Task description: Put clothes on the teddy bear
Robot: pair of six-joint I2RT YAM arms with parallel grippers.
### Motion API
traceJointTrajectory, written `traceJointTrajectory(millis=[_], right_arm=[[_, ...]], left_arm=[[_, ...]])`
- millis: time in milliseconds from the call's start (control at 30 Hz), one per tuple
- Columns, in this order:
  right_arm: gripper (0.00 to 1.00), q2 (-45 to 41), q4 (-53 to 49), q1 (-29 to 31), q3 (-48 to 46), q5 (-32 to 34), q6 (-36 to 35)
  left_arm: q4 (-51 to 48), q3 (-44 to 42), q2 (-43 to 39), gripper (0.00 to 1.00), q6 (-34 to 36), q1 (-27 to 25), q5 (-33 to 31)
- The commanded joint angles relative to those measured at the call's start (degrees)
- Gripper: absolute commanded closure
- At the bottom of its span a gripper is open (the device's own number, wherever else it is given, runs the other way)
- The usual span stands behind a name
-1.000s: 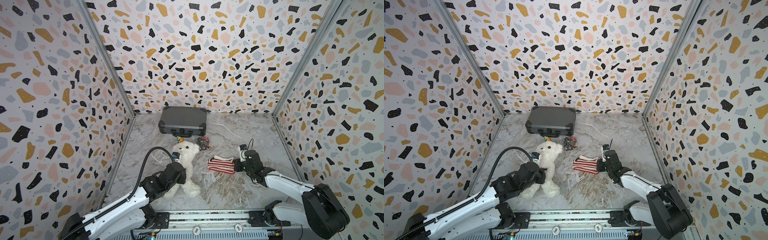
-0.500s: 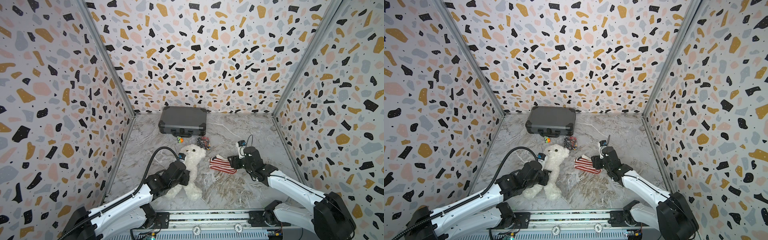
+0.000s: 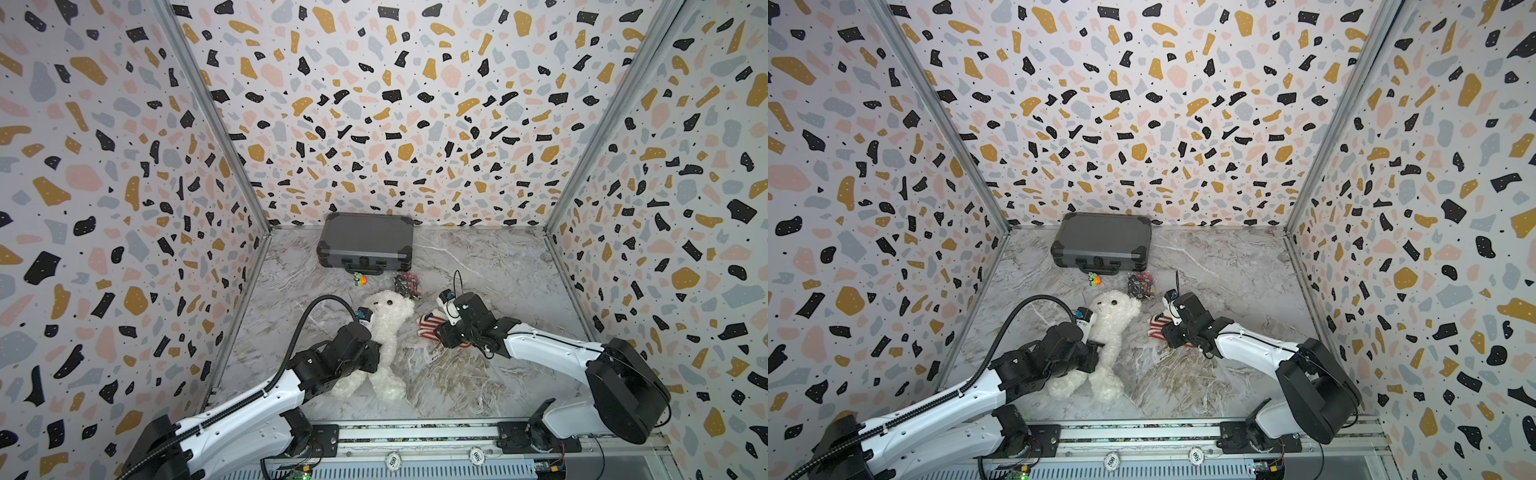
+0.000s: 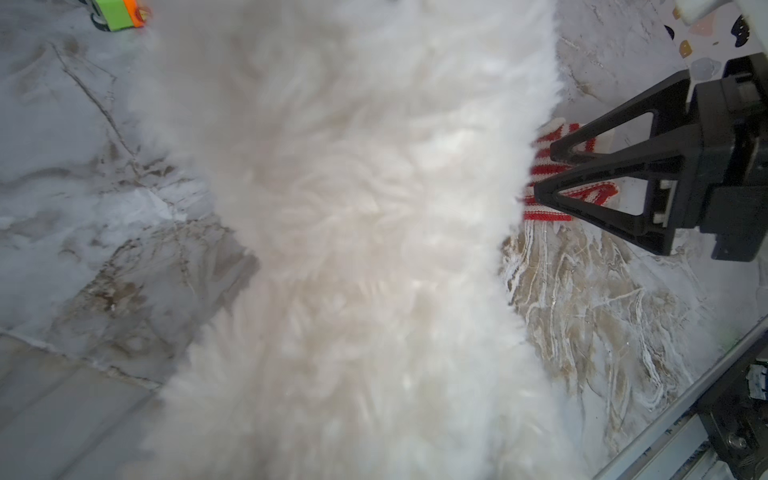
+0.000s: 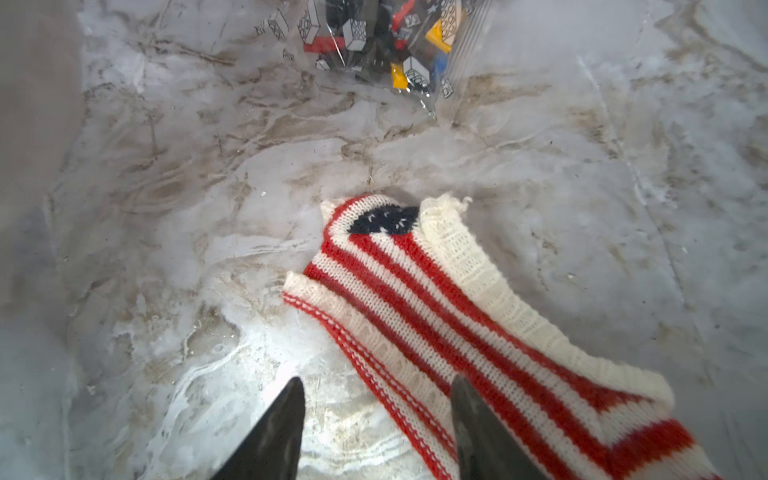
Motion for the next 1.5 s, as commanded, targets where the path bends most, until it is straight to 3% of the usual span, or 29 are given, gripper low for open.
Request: traceJointTrajectory(millis=[0,233,867,1467], right_arm=[[0.46,0.4,-1.9,0.4,2.0,0.6,-1.8],[0.58,3.6,-2.0,0.9,3.9,2.3,-3.3],[0.66,8.3,-0.9,1.5,5.3,3.3,-4.4],[0.92,8.4,0.6,2.2,6.2,4.3,-3.6]], left_arm=[[3.3,-0.5,-0.8,0.73,-0.6,-0.3,0.3],[3.4,-0.9,-0.8,0.73,-1.0,-0.3,-0.3],[2.8,-1.7,-1.7,0.73,-1.4,-0.3,-1.3],[2.6,-1.8,-1.4,0.73,-1.4,-0.3,-1.8]])
